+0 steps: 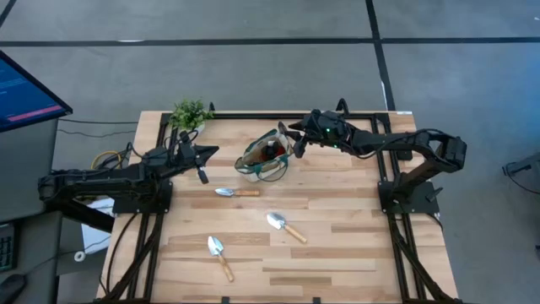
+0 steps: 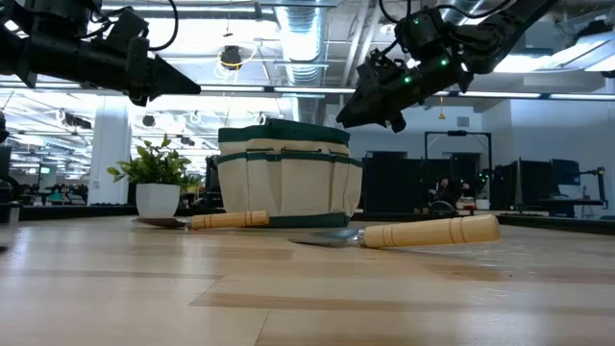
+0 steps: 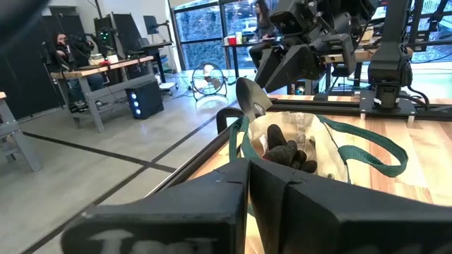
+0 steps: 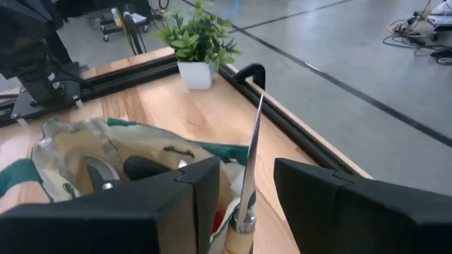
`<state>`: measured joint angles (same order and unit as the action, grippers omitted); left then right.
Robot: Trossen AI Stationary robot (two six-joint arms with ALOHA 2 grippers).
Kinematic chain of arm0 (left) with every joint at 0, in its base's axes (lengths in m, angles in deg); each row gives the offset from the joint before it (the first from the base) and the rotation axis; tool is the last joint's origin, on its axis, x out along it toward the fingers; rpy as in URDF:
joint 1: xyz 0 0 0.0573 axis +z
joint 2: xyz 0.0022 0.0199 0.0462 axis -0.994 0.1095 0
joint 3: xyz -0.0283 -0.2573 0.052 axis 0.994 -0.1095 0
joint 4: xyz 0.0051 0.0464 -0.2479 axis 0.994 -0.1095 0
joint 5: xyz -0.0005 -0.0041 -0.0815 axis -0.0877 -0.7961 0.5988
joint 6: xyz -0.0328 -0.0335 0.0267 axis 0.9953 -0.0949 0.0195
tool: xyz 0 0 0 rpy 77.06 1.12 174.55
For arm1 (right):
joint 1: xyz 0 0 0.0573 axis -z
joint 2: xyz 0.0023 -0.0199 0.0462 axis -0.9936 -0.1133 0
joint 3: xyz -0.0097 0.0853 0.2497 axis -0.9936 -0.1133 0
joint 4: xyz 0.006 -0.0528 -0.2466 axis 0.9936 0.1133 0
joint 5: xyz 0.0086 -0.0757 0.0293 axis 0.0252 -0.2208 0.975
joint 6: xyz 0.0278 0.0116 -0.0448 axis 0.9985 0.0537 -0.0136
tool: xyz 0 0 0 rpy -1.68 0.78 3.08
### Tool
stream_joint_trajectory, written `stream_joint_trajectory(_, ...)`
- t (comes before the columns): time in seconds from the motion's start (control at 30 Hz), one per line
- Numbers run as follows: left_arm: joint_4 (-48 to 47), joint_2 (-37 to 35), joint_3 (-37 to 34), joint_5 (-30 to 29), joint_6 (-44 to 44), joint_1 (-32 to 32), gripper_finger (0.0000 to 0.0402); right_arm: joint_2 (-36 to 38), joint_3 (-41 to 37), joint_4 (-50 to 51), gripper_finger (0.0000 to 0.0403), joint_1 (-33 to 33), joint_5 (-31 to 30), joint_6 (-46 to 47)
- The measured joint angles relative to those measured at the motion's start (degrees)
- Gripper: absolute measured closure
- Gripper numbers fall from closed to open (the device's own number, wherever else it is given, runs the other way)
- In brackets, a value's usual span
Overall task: Pick & Place Garden tools in Gardening bag
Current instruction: Put the trowel into the gardening bag
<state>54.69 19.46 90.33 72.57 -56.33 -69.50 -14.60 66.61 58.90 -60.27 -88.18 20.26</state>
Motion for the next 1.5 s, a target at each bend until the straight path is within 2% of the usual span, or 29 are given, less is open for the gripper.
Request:
stream_joint_trajectory(0.33, 0.0, 0.0, 0.0, 0.0, 0.0, 0.0, 0.0400, -0.4, 0.0, -4.2, 0.0274, 1.0, -0.1, -1.2)
stream_joint_trajectory(0.53, 0.0, 0.0, 0.0, 0.0, 0.0, 0.0, 0.0400, -7.7, 2.0, -7.0, 0.0274, 1.2, 1.7, -0.5)
stream_joint_trajectory(0.67, 0.0, 0.0, 0.0, 0.0, 0.0, 0.0, 0.0400, -9.8, 4.0, -7.0, 0.0277, 1.2, 1.5, -1.7)
stream_joint_trajectory(1.03, -0.1, 0.0, 0.0, 0.0, 0.0, 0.0, 0.0400, -5.9, 5.4, -2.1, 0.0336, 1.2, 1.5, -4.7)
stream_joint_trajectory(1.17, -0.1, 0.0, 0.0, 0.0, 0.0, 0.0, 0.0400, -4.7, 5.4, -0.3, 0.0370, 1.2, 1.0, -4.9)
stream_joint_trajectory(1.27, -0.1, 0.0, 0.0, 0.0, 0.0, 0.0, 0.0400, -4.6, 5.4, 1.1, 0.0396, 0.9, -1.3, -6.4)
stream_joint_trajectory(1.5, -0.1, 0.0, 0.0, 0.0, 0.0, 0.0, 0.0400, -4.5, 5.4, 1.1, 0.0401, -1.1, -8.5, -7.4)
